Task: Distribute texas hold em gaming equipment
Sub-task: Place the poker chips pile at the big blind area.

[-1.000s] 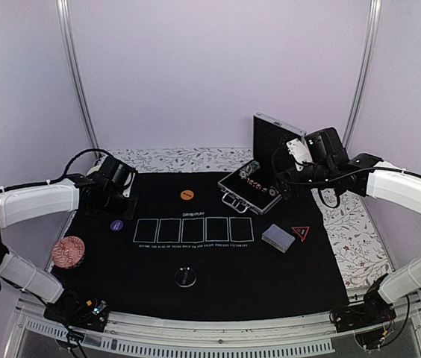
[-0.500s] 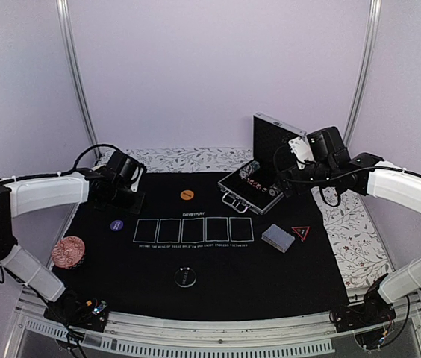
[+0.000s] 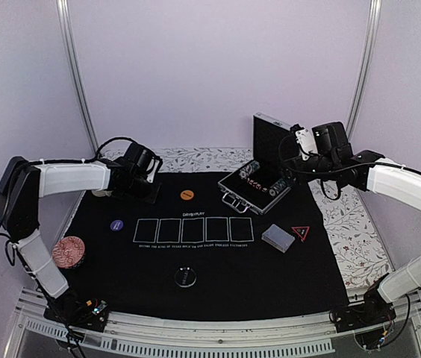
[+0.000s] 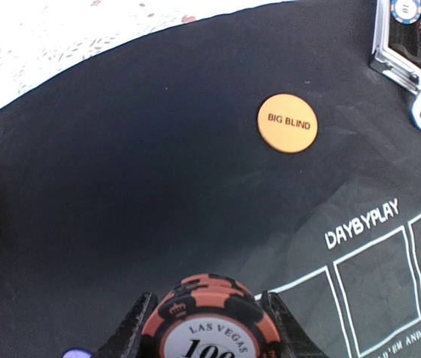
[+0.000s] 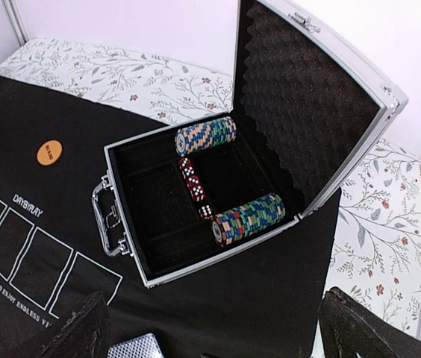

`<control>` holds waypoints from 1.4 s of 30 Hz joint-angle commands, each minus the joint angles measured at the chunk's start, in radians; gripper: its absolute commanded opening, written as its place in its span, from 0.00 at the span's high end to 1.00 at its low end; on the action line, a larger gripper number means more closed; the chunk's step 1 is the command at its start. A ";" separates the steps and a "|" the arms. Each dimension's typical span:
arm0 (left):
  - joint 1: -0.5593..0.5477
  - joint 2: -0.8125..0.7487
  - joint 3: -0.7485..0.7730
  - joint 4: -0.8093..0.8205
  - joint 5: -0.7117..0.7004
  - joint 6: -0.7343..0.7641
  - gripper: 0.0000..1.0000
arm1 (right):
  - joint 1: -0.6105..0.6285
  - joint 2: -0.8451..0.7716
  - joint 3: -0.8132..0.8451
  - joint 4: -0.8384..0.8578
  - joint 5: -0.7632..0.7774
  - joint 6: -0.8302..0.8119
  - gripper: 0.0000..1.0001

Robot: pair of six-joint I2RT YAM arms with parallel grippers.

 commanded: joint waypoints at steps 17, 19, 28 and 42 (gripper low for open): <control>0.020 0.210 0.108 0.153 0.017 0.060 1.00 | -0.009 -0.012 -0.008 0.344 0.152 0.083 0.01; 0.025 0.223 0.113 0.161 0.022 0.067 1.00 | -0.009 -0.002 0.000 0.344 0.152 0.084 0.01; 0.046 0.308 0.162 0.159 0.041 0.073 1.00 | -0.009 0.043 0.036 0.321 0.151 0.072 0.01; 0.054 0.373 0.251 0.140 0.029 0.103 1.00 | -0.009 0.059 0.053 0.316 0.140 0.049 0.01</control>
